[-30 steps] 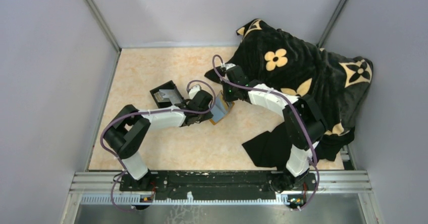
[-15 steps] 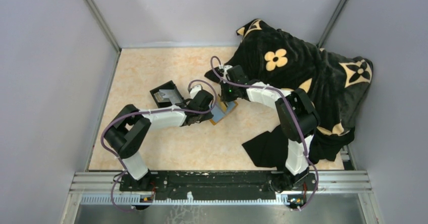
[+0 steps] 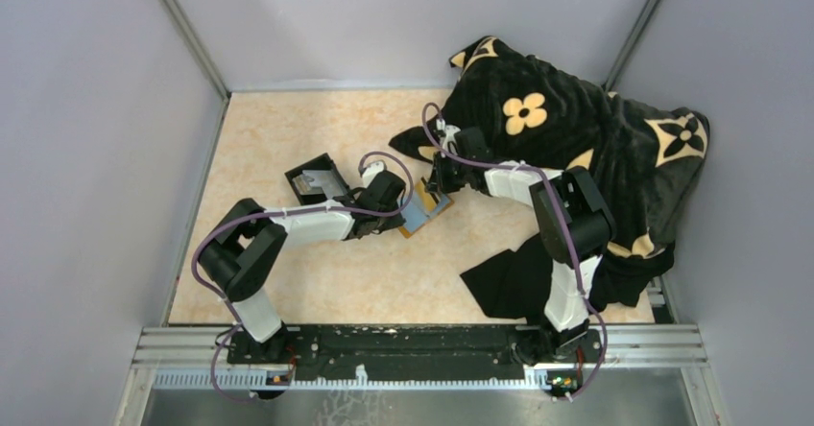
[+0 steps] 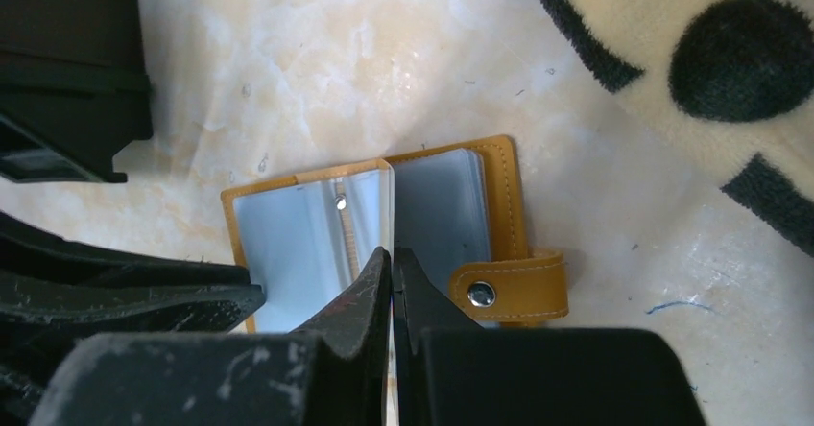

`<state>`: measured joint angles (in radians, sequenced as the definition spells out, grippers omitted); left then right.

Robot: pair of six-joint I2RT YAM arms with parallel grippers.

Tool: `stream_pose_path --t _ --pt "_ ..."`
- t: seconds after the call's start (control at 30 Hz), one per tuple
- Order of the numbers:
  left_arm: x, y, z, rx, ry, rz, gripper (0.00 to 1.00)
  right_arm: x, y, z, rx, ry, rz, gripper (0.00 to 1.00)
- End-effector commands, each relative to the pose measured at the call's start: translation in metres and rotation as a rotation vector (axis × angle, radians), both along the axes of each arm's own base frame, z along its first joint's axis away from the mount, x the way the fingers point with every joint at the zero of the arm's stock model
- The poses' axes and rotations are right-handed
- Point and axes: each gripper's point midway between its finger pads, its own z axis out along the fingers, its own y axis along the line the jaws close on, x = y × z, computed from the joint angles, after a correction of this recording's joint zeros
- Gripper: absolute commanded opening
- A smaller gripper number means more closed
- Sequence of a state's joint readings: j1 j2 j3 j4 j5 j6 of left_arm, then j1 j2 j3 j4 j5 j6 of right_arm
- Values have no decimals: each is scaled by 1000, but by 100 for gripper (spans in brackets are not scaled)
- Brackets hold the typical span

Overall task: Put the credit cards into the card holder
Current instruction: Open the card holder at the center of the board, then insert the credit card into the card holder.

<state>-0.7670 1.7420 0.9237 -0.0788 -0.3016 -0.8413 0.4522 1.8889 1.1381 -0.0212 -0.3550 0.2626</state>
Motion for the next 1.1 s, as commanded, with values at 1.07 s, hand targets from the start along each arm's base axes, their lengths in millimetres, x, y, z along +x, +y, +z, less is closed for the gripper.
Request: stream_pose_path --t 1.07 --pt "-32 69 -66 287 202 6 26 -11 14 23 354 79 113 0"
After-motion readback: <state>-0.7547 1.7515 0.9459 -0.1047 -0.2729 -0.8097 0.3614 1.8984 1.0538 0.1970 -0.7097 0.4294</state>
